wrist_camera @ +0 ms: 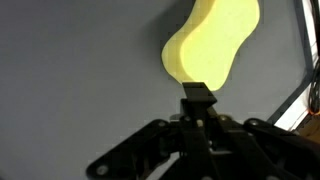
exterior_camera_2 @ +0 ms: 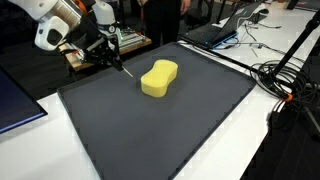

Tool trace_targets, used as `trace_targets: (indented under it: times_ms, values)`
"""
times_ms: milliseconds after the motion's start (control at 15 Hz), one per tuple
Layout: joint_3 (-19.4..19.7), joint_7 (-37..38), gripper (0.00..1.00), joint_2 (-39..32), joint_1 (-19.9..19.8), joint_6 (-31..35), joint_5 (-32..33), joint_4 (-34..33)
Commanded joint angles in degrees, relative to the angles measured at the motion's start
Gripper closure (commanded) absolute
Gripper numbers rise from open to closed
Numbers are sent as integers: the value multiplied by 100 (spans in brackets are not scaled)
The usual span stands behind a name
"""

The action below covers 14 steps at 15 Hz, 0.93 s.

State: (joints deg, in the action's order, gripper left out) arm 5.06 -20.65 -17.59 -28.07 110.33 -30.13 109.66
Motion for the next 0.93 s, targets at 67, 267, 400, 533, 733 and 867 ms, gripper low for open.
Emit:
trace_targets:
  times_ms: [67, 267, 400, 533, 733, 867]
  values:
    - [402, -337, 97, 1118, 262, 412, -316, 1546]
    - [653, -356, 97, 1689, 363, 580, -560, 2287]
    - [776, -286, 97, 2136, 497, 667, -541, 2759]
    - [824, -88, 97, 2680, 674, 961, -369, 3233]
    - [707, 231, 97, 3454, 997, 1449, -136, 3767]
    - [566, 518, 97, 3870, 1239, 1622, 94, 3959]
